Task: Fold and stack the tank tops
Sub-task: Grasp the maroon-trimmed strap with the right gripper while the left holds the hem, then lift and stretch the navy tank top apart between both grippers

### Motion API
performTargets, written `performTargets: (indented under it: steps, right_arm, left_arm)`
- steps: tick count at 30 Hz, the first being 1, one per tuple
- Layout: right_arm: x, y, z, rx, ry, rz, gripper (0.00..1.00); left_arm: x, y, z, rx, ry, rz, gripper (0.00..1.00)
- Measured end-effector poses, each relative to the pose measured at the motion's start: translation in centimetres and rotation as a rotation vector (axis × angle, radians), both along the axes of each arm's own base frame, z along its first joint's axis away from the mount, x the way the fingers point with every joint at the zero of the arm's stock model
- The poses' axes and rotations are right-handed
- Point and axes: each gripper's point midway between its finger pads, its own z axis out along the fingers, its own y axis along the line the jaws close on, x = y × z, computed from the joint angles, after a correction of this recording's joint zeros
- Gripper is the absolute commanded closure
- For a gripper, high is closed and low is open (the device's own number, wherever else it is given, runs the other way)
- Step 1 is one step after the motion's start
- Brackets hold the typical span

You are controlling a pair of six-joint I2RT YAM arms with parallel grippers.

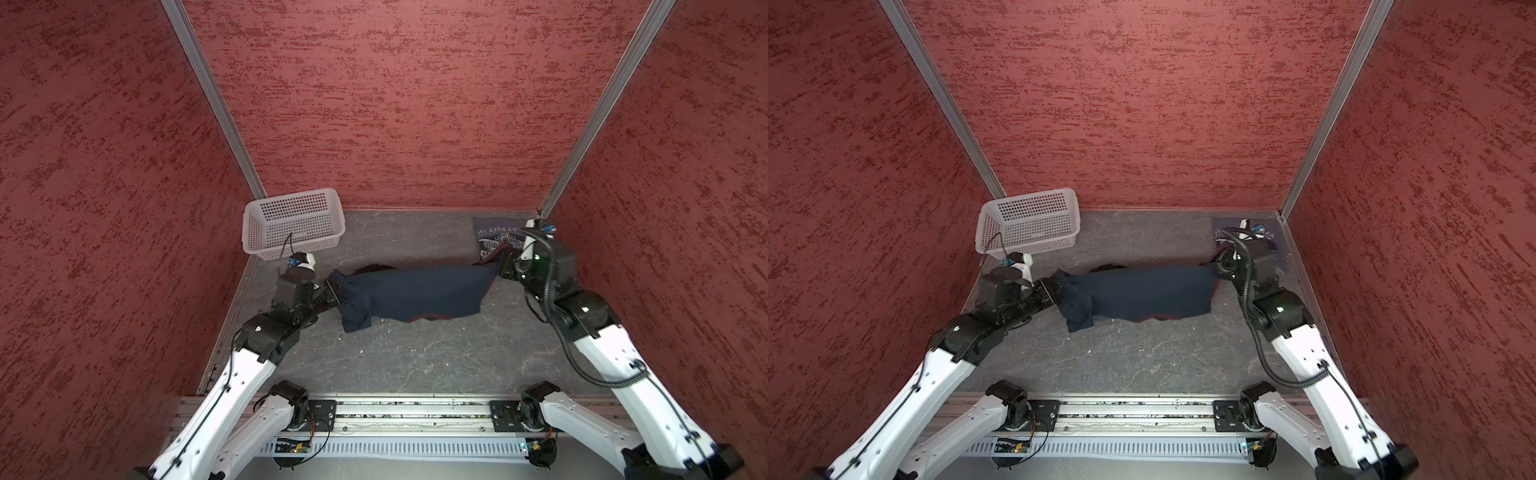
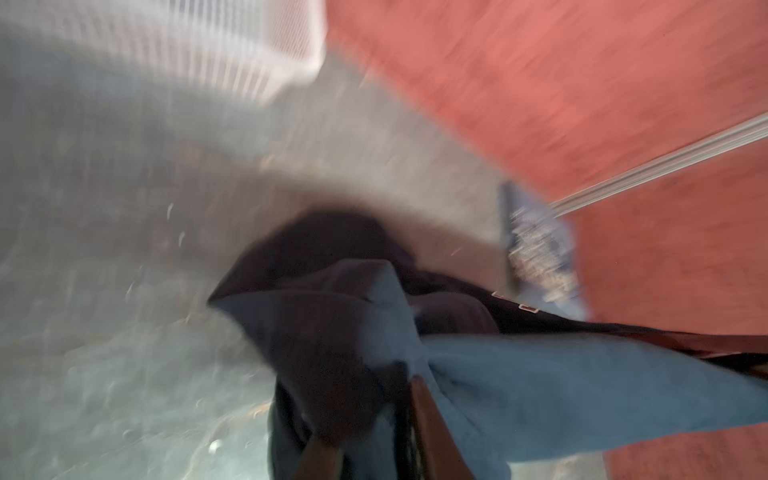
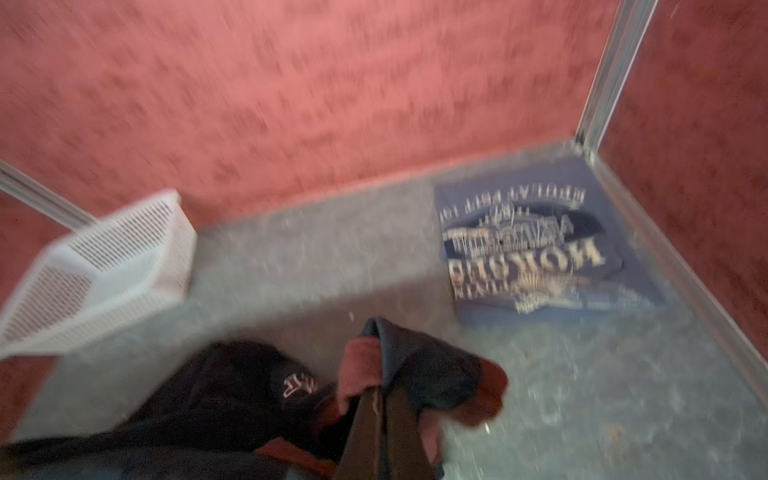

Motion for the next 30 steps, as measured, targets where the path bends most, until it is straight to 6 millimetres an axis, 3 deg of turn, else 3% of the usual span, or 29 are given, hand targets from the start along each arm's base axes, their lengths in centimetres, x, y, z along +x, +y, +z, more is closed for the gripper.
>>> performTargets:
  steps: [2, 3, 5, 7, 10, 14, 17, 20, 24, 30]
  right_arm:
    - [0.5, 0.4, -5.1, -0.035, 0.130, 0.011, 1.00]
    - [0.7, 0.4, -7.3, -0.053, 0.189, 0.009, 0.95]
    - [1.1, 0.1, -10.3, -0.079, 0.275, -0.002, 0.90]
    - [1.6, -0.4, -11.7, -0.089, 0.312, -0.019, 0.81]
    - [2.0, -0.9, -11.8, -0.084, 0.311, -0.036, 0.72]
    - [2.3, -1.1, -10.1, -0.058, 0.251, -0.038, 0.57]
    - [2.3, -0.9, -9.5, -0.040, 0.231, -0.033, 0.49]
    - [1.8, -0.8, -9.6, -0.012, 0.229, -0.033, 0.42]
    - [-0.4, -1.0, -11.7, 0.035, 0.274, -0.051, 0.30]
    - [-4.7, -1.4, -18.1, 0.087, 0.433, -0.093, 0.29]
  left_arm:
    - [-0.1, -0.1, -4.5, 0.031, 0.156, -0.008, 0.35]
    - [-0.5, 0.0, -6.1, 0.043, 0.218, -0.005, 0.29]
    - [-0.9, 0.1, -7.2, 0.055, 0.271, -0.001, 0.22]
    - [-1.2, 0.3, -6.8, 0.064, 0.259, 0.000, 0.17]
    - [-2.0, 0.1, -5.1, 0.101, 0.205, -0.005, 0.15]
    - [-3.7, -2.4, -3.3, 0.176, 0.169, -0.079, 0.14]
    - [-5.2, -4.5, -4.4, 0.262, 0.218, -0.135, 0.15]
    - [-6.3, -5.9, -7.3, 0.371, 0.306, -0.156, 0.16]
    - [-6.8, -5.9, -10.7, 0.484, 0.404, -0.129, 0.20]
    - [-6.3, -5.5, -13.1, 0.535, 0.471, -0.096, 0.32]
